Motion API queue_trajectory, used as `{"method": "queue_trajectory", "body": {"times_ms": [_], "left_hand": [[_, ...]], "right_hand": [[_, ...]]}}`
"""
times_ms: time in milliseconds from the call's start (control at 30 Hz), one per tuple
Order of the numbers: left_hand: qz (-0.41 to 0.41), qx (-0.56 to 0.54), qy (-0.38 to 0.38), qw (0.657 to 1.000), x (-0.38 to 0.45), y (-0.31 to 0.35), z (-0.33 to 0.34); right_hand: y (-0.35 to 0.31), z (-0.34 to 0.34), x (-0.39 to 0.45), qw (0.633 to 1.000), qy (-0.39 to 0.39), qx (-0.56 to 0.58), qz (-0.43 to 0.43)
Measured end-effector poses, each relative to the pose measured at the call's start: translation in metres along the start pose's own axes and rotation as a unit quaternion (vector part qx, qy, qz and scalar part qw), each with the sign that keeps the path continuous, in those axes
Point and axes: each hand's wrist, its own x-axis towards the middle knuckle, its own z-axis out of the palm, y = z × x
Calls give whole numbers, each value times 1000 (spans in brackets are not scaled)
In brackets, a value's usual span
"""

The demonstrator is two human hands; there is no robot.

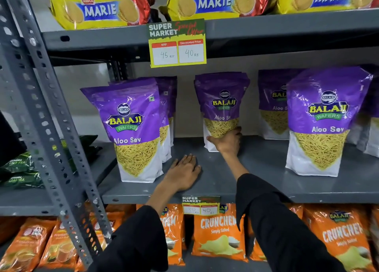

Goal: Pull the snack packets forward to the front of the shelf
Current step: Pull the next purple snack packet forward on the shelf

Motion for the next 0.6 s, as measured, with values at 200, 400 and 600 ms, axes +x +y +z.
{"method": "queue_trajectory", "body": {"times_ms": [200, 400, 600], "left_hand": [[-6, 2, -11, 1000, -2, 3, -4], [-16, 12, -25, 999, 0, 3, -3], [-26, 21, -37, 999, -2, 7, -6]], "right_hand": [[3, -9, -12, 1000, 11, -13, -11], [9, -21, -32, 999, 22, -34, -24], [15, -36, -52, 998, 37, -47, -31]]}}
